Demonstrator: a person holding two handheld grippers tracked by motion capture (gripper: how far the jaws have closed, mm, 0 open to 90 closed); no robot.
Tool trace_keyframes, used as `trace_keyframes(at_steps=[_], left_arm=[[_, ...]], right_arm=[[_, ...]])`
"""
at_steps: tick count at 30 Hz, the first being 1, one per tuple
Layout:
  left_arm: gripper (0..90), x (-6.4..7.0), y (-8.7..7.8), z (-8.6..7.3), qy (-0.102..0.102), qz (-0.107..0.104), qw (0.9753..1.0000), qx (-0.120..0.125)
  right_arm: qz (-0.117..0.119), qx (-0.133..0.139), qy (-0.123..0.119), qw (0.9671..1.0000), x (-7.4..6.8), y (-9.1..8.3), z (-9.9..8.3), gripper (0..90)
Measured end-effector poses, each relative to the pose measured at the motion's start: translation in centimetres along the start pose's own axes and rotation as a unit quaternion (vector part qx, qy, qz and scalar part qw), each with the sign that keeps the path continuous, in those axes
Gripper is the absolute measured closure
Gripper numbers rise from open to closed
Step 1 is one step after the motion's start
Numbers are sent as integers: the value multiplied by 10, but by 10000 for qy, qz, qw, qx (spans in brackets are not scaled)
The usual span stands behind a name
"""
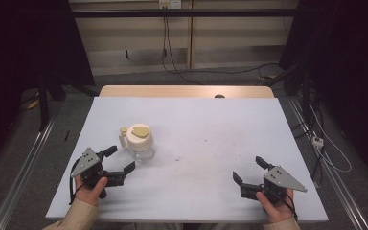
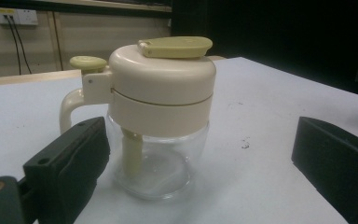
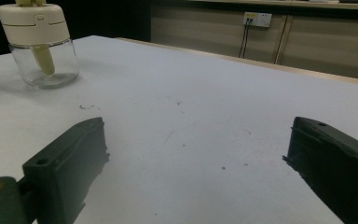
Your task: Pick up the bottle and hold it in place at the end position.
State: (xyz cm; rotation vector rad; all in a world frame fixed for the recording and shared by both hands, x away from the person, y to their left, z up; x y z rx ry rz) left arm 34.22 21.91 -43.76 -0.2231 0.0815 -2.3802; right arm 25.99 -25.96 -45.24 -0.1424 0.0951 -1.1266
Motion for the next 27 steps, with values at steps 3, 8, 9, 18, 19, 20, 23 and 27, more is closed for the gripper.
trace_keyframes(at_steps=[3, 8, 9, 18, 19, 20, 23, 27], left_arm=[[35, 1, 3, 1, -19, 23, 10000, 27], [36, 2, 10, 1, -41, 110, 9999, -53], [37, 3, 11, 1, -32, 137, 9999, -100], [37, 1, 20, 0, -93, 371, 9990, -221], [37, 1, 22, 0, -106, 393, 9989, -237], [37, 1, 23, 0, -82, 427, 9987, -275], [39, 1, 27, -1, -81, 498, 9980, -375], [40, 1, 33, -2, -18, 601, 9972, -443]], right_arm=[[2, 1, 3, 10000, 0, 0, 0, 37], [-6, 10, -4, 10000, 0, -1, 0, 37], [-7, 2, -7, 10000, 0, -1, 0, 37], [-5, 6, -32, 10000, 0, -1, 0, 38], [4, 5, -30, 10000, 0, -1, 0, 38], [1, 2, -28, 10000, -1, -1, 0, 39], [8, 0, -38, 10000, -1, -1, 0, 40], [20, 6, -33, 10000, -1, -1, 0, 40]])
Point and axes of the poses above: each handheld gripper's, and its own axes: y roughly forward along the jaws, z roughly out of its top, x roughly to its right, the point moved 1 cm from there along y, roughly forward along the jaws, and after that the axes turned 5 degrees about x, right-handed, at the moved point
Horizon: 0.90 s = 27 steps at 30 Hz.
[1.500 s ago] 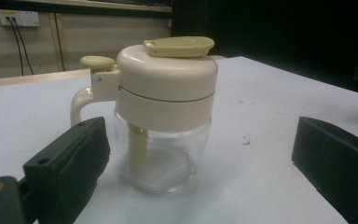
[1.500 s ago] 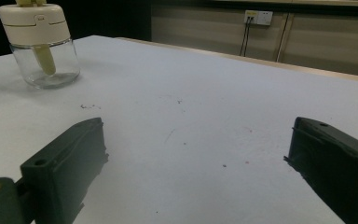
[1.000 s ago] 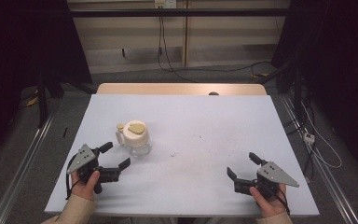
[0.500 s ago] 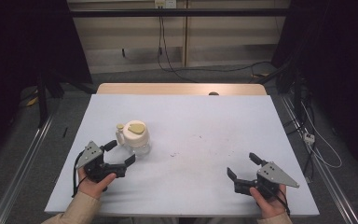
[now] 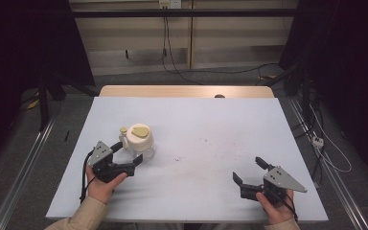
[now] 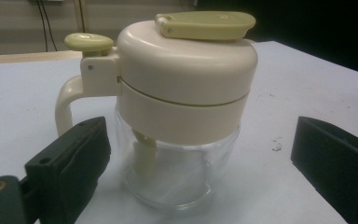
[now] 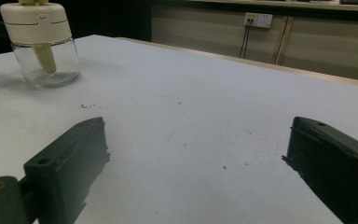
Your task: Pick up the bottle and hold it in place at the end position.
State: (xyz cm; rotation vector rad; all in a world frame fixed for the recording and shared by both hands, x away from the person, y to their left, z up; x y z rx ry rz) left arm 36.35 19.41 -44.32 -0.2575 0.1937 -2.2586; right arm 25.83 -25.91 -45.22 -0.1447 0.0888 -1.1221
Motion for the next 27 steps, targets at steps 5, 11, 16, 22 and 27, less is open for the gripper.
trace_keyframes(at_steps=[5, 11, 16, 22, 27], left_arm=[[40, 0, 6, 0, -5, 179, 9998, -85], [40, 2, 13, 1, -5, 352, 9993, -158], [40, 5, 19, 1, 3, 372, 9992, -173], [42, 7, 25, 1, -10, 441, 9989, -186], [52, 8, 29, 1, -33, 551, 9983, -180]], right_arm=[[4, -7, -8, 10000, 0, 0, 0, 40], [8, -18, -4, 10000, -1, 0, 0, 41], [13, -8, -7, 10000, 0, 0, 0, 43], [19, -9, -1, 10000, 0, 0, 0, 43], [18, -18, -14, 10000, -1, 0, 0, 45]])
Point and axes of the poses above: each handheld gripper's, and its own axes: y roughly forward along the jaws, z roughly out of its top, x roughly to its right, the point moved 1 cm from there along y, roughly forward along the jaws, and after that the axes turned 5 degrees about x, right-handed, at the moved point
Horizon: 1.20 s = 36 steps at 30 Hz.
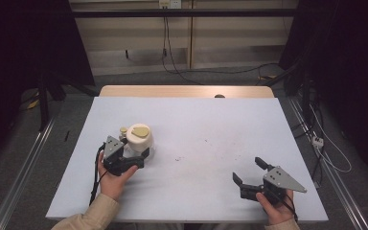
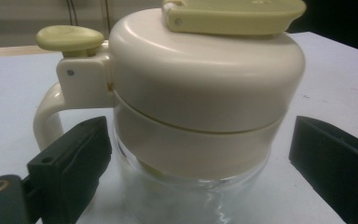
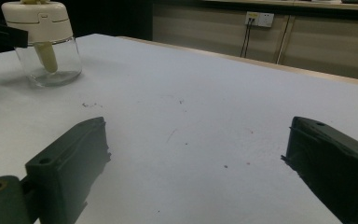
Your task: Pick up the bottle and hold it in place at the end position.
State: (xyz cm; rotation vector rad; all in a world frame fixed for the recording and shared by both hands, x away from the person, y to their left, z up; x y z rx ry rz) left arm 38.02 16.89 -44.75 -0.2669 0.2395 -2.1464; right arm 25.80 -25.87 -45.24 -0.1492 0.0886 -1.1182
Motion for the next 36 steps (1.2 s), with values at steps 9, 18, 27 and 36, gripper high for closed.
trace_keyframes(at_steps=[9, 18, 27, 36], left_arm=[[49, 4, 8, 2, -25, 198, 9998, 36], [29, 8, 16, 3, -62, 420, 9991, 60], [32, 10, 24, 3, -129, 587, 9982, 76], [40, 12, 30, 3, -133, 705, 9974, 100]], right_arm=[[-9, 1, 9, 10000, 0, 0, 0, 45], [-10, 8, 5, 10000, 0, 0, 0, 45], [-7, 13, 15, 10000, 0, 0, 0, 45], [1, 6, 25, 10000, 0, 0, 0, 46]])
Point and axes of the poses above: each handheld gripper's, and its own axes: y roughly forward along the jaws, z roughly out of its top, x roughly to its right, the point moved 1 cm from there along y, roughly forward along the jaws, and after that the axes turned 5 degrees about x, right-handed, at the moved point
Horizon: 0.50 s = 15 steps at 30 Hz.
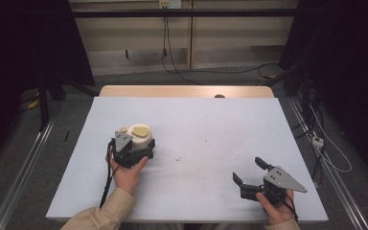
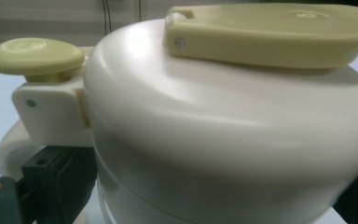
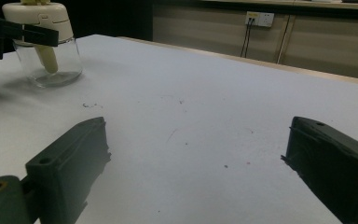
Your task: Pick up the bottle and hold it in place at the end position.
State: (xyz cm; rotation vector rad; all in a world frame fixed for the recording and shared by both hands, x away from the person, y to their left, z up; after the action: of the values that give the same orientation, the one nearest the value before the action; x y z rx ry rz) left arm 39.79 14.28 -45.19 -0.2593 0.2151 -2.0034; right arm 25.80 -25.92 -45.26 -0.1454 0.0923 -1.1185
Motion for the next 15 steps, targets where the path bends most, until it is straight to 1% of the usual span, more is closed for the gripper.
trace_keyframes(at_steps=[6, 13, 15], left_arm=[[44, 1, 3, 0, -4, 51, 10000, 58], [54, -1, 3, 1, -5, -11, 10000, 57], [55, -2, 4, 1, -36, -37, 10000, 73]], right_arm=[[17, -2, 10, 10000, 0, 0, 0, 47], [16, 4, 20, 10000, 0, 0, 0, 47], [21, 3, 20, 10000, 0, 0, 0, 48]])
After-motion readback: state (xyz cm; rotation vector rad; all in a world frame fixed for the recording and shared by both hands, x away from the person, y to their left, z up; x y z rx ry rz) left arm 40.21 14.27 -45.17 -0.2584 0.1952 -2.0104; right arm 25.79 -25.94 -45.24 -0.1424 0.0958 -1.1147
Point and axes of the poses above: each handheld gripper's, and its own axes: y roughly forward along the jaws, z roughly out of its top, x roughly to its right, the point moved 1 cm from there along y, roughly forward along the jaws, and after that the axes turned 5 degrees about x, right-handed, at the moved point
